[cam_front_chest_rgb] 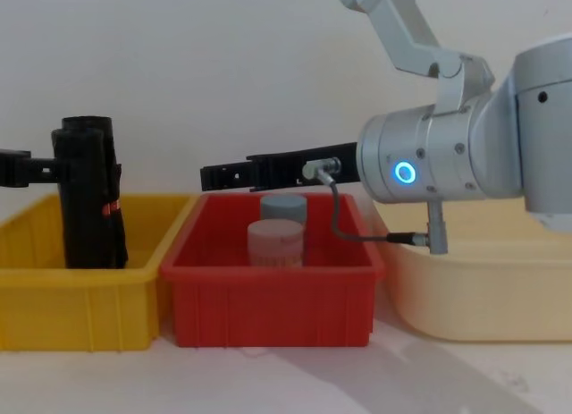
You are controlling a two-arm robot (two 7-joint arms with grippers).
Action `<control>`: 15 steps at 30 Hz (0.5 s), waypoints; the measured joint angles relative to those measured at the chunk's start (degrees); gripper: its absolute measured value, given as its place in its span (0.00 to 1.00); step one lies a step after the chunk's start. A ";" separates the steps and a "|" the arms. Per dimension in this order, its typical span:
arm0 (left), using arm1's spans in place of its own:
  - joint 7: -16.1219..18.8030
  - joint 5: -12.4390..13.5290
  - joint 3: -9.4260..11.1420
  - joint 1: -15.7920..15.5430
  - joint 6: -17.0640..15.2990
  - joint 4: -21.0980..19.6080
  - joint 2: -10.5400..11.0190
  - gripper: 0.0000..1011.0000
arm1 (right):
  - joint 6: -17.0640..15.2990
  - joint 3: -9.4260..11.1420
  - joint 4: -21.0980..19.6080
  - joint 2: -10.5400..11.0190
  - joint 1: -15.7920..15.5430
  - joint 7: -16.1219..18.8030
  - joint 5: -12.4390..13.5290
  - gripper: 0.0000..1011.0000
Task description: Pick up the garbage bag with the one hand and transfer it to the other hand.
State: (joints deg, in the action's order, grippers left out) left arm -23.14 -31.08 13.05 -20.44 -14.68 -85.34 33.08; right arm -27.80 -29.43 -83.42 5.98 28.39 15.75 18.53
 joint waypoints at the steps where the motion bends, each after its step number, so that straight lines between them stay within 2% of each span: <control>1: -0.15 0.00 0.17 -0.26 -0.07 0.26 -0.07 0.99 | -0.05 -0.01 0.06 0.03 0.05 -0.01 -0.04 0.99; 15: -1.47 -0.61 2.42 -3.35 -1.61 3.62 -1.23 0.99 | -0.86 -0.06 1.22 0.61 0.55 0.23 -0.84 0.99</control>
State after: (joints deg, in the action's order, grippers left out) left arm -24.61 -31.69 15.47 -23.79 -16.29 -81.72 31.85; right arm -28.66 -29.49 -82.20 6.59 28.94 15.98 17.70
